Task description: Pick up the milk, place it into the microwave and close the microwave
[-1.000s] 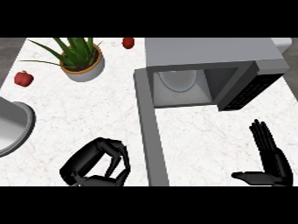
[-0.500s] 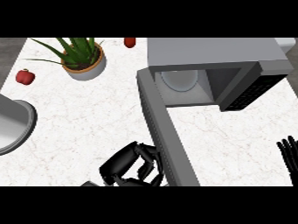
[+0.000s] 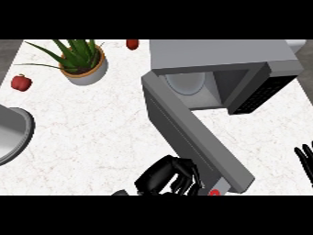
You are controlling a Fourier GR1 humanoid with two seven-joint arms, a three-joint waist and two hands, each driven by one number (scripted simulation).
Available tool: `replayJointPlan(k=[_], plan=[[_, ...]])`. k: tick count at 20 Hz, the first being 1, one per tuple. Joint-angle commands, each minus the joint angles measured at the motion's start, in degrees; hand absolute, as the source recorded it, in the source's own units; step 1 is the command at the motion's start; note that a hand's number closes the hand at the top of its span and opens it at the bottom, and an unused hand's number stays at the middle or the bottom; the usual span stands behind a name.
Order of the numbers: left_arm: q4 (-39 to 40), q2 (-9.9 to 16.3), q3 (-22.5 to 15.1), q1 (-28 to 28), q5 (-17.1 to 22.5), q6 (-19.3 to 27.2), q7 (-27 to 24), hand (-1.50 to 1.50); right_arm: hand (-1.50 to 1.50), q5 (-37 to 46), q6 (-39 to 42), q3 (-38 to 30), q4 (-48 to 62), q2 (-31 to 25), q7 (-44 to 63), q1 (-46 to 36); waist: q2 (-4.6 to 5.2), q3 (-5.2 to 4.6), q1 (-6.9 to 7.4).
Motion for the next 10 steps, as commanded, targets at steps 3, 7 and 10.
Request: replayJointPlan(k=[3,7,10], plan=[[4.5,-0.7,-10.1,-8.6,7.2,12.0,0.2,1.50,-1.50,-6.4,5.1,1.3,-10.3,-2.8,4.3,2.1,0.36,-0.05,-1.56],[4.2,-0.7,-11.8,-13.8,12.6,18.2,1.6,1.50,-1.50,-6.7,4.1,3.8,-14.5,-2.6,7.2,2.4,0.64,-0.08,-2.93],[6.0,-0.7,-12.8,-17.3,13.7,22.6,1.6,1.50,-1.50,-10.2,4.8,2.7,-16.4,-5.0,9.6,0.5,0.95,-0.09,-3.52]])
